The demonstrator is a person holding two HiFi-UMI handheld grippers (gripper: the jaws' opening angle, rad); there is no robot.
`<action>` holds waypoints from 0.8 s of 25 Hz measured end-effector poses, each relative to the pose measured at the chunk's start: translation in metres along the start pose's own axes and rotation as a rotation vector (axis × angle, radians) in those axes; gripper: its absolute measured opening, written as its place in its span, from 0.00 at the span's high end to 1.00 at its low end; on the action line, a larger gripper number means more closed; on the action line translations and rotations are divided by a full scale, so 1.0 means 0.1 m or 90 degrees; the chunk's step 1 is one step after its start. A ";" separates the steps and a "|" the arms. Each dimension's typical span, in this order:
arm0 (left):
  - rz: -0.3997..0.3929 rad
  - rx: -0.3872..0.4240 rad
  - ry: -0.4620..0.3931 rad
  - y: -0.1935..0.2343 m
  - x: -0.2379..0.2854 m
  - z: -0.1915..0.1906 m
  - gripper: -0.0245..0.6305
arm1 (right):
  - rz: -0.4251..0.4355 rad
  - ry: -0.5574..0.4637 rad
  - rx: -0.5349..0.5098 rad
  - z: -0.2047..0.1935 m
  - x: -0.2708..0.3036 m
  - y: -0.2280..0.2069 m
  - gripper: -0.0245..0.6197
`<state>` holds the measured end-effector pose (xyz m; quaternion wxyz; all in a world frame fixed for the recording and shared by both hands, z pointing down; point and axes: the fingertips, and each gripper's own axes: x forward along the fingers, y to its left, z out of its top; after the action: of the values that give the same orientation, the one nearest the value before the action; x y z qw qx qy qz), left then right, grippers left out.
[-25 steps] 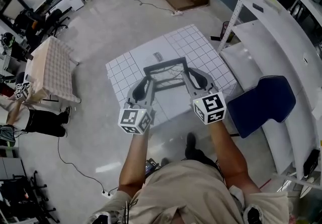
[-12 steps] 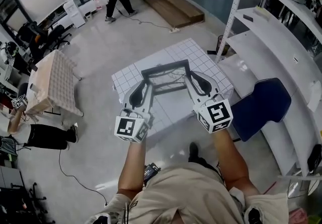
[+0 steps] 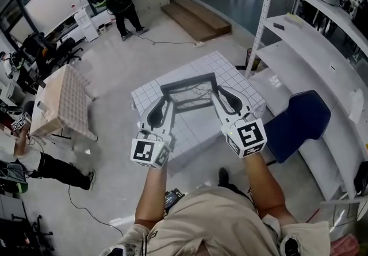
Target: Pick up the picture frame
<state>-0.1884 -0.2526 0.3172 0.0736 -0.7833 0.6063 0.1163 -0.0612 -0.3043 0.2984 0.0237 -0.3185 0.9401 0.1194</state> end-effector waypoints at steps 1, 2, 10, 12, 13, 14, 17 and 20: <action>-0.001 0.001 -0.002 -0.01 -0.03 0.02 0.83 | 0.000 -0.003 -0.002 0.03 -0.02 0.02 0.84; -0.001 0.001 -0.004 -0.02 -0.06 0.04 0.83 | 0.000 -0.005 -0.005 0.06 -0.04 0.05 0.84; 0.000 0.002 -0.019 -0.05 -0.18 0.19 0.83 | 0.003 -0.012 -0.022 0.24 -0.12 0.16 0.84; 0.001 0.004 -0.021 -0.06 -0.20 0.21 0.83 | 0.003 -0.013 -0.024 0.26 -0.14 0.18 0.84; 0.001 0.003 -0.022 -0.06 -0.22 0.21 0.83 | 0.003 -0.013 -0.025 0.26 -0.14 0.20 0.84; 0.001 0.003 -0.023 -0.07 -0.24 0.20 0.83 | 0.004 -0.013 -0.026 0.26 -0.15 0.21 0.84; 0.001 0.003 -0.025 -0.07 -0.28 0.20 0.83 | 0.003 -0.014 -0.029 0.26 -0.18 0.25 0.84; 0.001 0.004 -0.025 -0.08 -0.30 0.21 0.83 | 0.002 -0.015 -0.030 0.27 -0.19 0.26 0.84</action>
<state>-0.1897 -0.2173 0.3053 0.0879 -0.7801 0.6056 0.1299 -0.0627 -0.2666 0.2804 0.0267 -0.3162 0.9371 0.1454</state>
